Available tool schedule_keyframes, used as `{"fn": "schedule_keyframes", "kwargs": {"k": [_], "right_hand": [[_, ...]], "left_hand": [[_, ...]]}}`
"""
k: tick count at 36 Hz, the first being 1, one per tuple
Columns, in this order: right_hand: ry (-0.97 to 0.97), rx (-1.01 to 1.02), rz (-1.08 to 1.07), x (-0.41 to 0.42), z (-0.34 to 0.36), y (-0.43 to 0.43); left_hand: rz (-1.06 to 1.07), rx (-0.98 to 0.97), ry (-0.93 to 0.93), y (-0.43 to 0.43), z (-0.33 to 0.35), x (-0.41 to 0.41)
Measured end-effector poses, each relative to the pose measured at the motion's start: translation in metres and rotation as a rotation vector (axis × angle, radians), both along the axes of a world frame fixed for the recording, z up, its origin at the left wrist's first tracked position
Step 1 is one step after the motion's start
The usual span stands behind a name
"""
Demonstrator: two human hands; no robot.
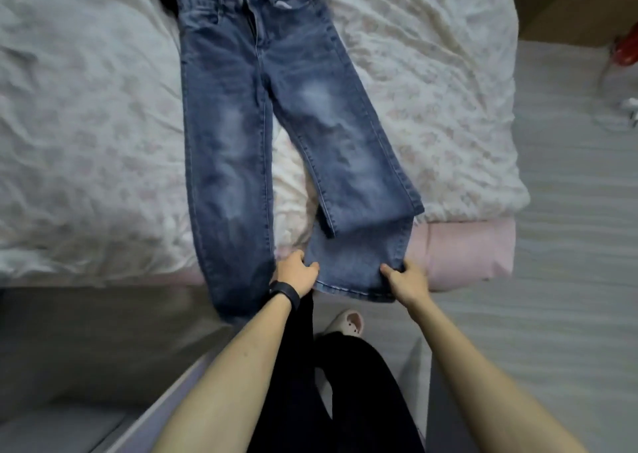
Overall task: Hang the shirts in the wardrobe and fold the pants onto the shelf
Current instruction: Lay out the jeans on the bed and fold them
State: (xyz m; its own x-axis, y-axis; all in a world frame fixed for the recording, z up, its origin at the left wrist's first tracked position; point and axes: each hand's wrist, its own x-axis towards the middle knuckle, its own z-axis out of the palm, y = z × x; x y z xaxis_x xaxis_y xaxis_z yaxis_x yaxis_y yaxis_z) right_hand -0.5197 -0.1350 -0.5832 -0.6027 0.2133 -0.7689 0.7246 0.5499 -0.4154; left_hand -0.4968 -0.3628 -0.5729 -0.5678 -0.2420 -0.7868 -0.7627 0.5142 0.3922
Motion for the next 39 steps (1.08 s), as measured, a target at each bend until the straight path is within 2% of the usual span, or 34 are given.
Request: {"fn": "schedule_keyframes", "kwargs": {"k": [3, 6, 14, 17, 19, 22, 25, 29, 32, 35, 39], "right_hand": [[-0.126, 0.087, 0.254, 0.048, 0.011, 0.015], [-0.242, 0.125, 0.394, 0.090, 0.012, 0.025], [-0.350, 0.302, 0.386, 0.110, 0.002, 0.027], [-0.296, 0.382, 0.426, 0.102, -0.001, 0.014], [-0.236, 0.355, 0.479, 0.096, -0.005, -0.004], [-0.193, 0.159, 0.540, 0.082, -0.008, -0.045], [-0.204, -0.043, 0.584, 0.067, -0.013, -0.095], [-0.271, -0.141, 0.621, 0.059, -0.034, -0.158], [-0.282, -0.172, 0.588, 0.059, -0.059, -0.193], [-0.311, -0.263, 0.455, 0.065, -0.079, -0.206], [-0.228, -0.307, 0.349, 0.087, -0.100, -0.213]], "left_hand": [[-0.118, 0.007, -0.239, 0.009, 0.009, 0.065], [-0.176, 0.054, -0.429, 0.020, 0.009, 0.115], [-0.215, -0.011, -0.511, 0.028, -0.006, 0.156], [-0.156, 0.001, -0.485, 0.011, -0.018, 0.154], [-0.090, -0.039, -0.419, -0.009, -0.024, 0.150], [0.014, -0.165, -0.300, -0.051, -0.030, 0.141], [0.171, -0.207, -0.217, -0.097, -0.033, 0.132], [0.332, -0.215, -0.135, -0.148, -0.041, 0.126], [0.340, -0.143, -0.113, -0.179, -0.055, 0.122], [0.321, -0.077, -0.104, -0.190, -0.065, 0.122], [0.396, 0.012, -0.078, -0.190, -0.084, 0.140]]}}
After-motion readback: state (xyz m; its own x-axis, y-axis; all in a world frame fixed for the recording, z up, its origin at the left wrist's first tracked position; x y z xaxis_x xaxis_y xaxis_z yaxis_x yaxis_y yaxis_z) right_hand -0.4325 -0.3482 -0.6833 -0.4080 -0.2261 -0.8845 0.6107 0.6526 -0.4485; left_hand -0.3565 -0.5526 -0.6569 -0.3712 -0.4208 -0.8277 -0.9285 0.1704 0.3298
